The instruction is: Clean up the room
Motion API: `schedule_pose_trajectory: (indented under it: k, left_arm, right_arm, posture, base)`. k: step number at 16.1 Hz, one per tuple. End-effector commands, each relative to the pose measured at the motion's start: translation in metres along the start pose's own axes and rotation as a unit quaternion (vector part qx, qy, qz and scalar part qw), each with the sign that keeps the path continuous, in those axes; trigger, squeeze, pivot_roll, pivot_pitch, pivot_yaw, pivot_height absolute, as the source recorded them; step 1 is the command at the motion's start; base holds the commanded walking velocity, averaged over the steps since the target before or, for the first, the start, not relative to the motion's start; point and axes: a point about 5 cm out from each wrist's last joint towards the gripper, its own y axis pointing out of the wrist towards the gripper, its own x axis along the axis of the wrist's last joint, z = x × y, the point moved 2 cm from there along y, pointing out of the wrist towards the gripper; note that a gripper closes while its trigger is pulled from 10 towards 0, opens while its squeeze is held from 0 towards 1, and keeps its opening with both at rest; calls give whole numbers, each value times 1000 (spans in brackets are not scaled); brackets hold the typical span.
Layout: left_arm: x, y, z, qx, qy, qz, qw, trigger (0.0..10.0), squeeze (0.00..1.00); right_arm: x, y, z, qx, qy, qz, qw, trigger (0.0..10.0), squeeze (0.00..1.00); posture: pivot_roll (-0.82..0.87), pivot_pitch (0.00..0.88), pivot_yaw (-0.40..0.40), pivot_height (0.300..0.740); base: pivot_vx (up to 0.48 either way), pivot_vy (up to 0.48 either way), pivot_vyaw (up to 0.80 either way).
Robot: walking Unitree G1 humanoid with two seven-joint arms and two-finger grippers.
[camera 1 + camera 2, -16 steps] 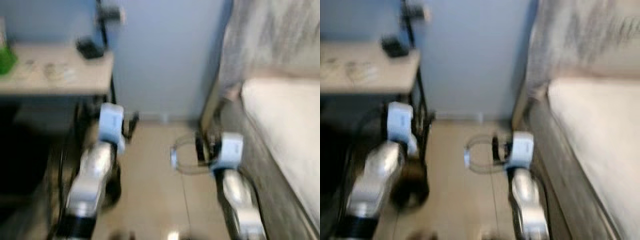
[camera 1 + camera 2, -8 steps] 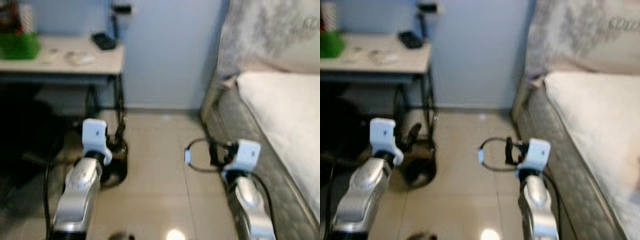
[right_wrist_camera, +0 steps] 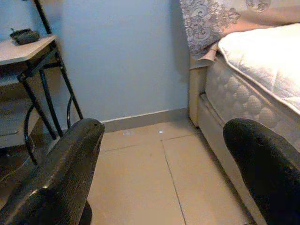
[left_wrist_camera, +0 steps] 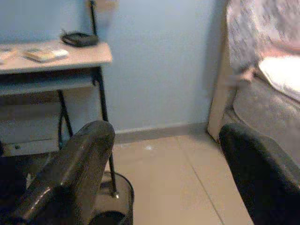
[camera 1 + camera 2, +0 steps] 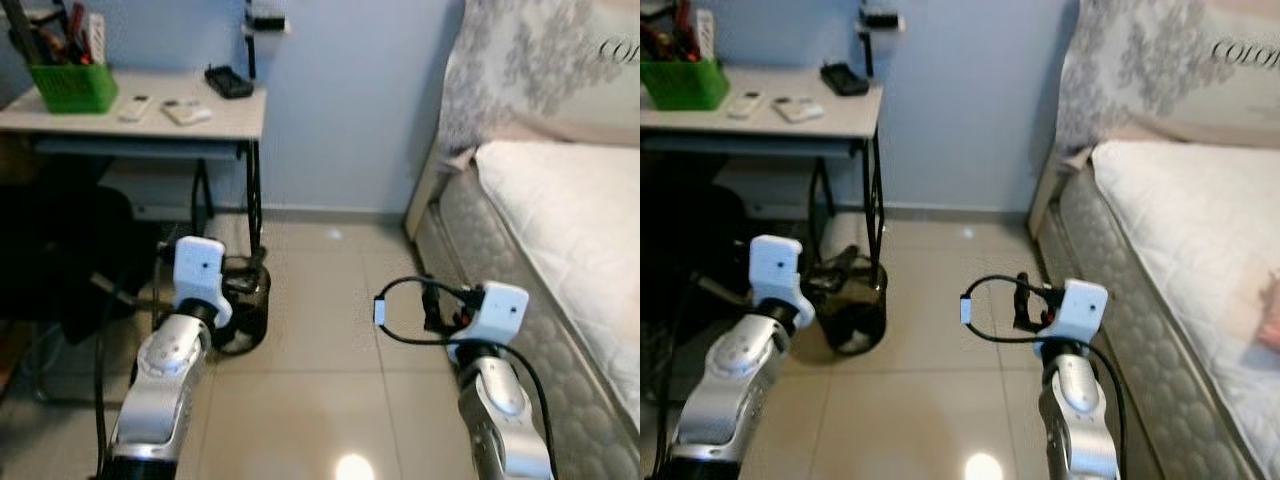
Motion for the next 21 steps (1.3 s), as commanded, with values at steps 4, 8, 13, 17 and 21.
schedule_pose_trajectory:
  k: [4, 8, 13, 17, 21]
  left_arm:
    - [2, 6, -14, -49, -8, -2, 999, 10000, 0]
    - [2, 7, -20, -71, -9, 1, 997, 10000, 0]
    - [0, 3, -32, -117, -19, 2, 993, 10000, 1000]
    - [-1, 5, -37, -119, -19, 6, 993, 10000, 0]
    - [-5, 4, -33, -100, -15, 12, 995, 10000, 0]
  right_arm:
    - [3, 1, -9, -9, -6, -2, 1000, 10000, 0]
    - [-6, -3, -19, -31, -1, 10, 999, 10000, 0]
    - [-10, -8, -20, -36, -1, 14, 999, 10000, 0]
    - [-11, -9, -22, -44, -2, 13, 999, 10000, 0]
    - [-9, -12, -33, -79, 19, 2, 997, 10000, 0]
  posture:
    - [-20, 0, -30, 740]
    - [-28, 0, -14, 740]
    - [-40, 0, -7, 740]
    - [-44, 0, -4, 740]
    - [-45, 0, -7, 740]
  base:
    - [0, 312, -695]
    - [0, 480, -678]
    - [0, 480, -679]
    - [0, 0, -670]
    - [0, 0, -656]
